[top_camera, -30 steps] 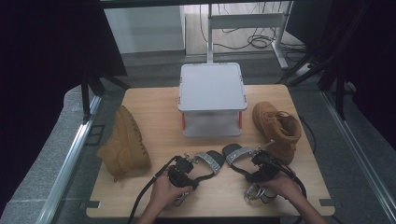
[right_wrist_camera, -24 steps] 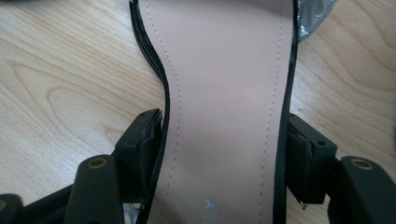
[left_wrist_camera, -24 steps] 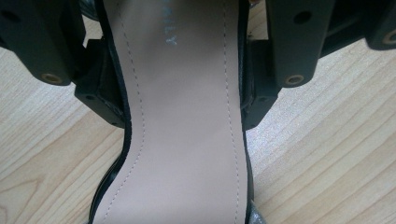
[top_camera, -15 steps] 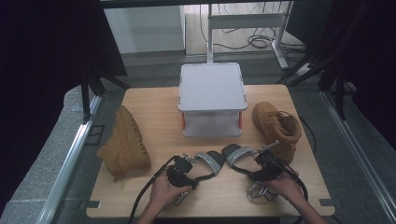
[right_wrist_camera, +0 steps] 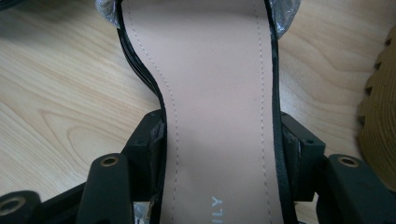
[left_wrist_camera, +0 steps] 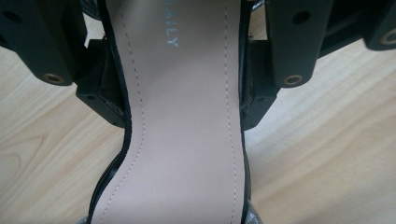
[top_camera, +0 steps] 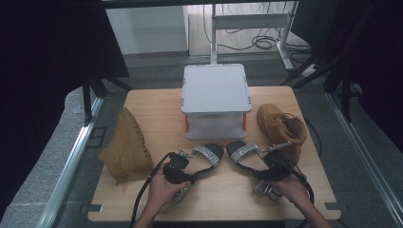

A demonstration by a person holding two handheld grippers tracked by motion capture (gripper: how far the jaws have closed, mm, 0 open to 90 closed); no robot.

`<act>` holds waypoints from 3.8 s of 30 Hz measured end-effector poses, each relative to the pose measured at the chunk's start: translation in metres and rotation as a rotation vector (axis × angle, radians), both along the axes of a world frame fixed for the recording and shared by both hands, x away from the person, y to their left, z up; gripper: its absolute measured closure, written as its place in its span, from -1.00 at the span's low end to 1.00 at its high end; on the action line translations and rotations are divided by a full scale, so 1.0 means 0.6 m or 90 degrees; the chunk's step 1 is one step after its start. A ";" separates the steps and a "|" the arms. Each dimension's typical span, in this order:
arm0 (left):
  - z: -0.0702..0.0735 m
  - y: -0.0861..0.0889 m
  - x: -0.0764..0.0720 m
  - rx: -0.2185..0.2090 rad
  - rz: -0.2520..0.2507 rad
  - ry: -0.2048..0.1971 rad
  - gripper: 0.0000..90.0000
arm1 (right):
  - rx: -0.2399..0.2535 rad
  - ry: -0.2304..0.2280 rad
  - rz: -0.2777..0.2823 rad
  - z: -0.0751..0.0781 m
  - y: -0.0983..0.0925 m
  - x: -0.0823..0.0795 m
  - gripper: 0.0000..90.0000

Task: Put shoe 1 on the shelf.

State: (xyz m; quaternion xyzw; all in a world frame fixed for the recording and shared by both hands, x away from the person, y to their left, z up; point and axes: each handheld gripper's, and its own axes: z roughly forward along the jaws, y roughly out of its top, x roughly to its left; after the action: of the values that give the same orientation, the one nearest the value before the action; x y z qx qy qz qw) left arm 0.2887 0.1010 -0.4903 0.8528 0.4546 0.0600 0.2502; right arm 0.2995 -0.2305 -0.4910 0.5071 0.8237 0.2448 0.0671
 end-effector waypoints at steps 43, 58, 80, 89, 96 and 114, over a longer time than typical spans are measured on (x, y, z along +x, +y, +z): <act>0.027 0.004 0.108 -0.067 0.151 -0.051 -0.07 | 0.065 -0.058 -0.117 0.038 0.074 0.102 -0.05; 0.020 -0.016 0.146 -0.084 0.203 -0.073 -0.07 | 0.091 -0.049 -0.179 0.033 0.100 0.149 -0.06; -0.011 -0.031 0.180 -0.093 0.260 -0.056 -0.07 | 0.086 -0.029 -0.256 0.003 0.130 0.187 -0.05; -0.027 -0.041 0.187 -0.096 0.267 -0.049 -0.07 | 0.071 -0.038 -0.258 -0.005 0.137 0.193 -0.05; -0.035 -0.046 0.192 -0.091 0.276 -0.038 -0.08 | 0.061 -0.045 -0.267 -0.006 0.139 0.195 -0.05; -0.017 -0.034 0.184 -0.116 0.251 -0.049 -0.59 | 0.076 -0.023 -0.248 -0.002 0.134 0.188 -0.42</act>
State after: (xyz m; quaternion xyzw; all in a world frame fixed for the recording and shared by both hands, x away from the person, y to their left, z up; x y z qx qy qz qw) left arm 0.3994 0.0803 -0.5003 0.7182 0.6064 0.0989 0.3267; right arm 0.4121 -0.1504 -0.4924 0.6552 0.6929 0.2846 0.0982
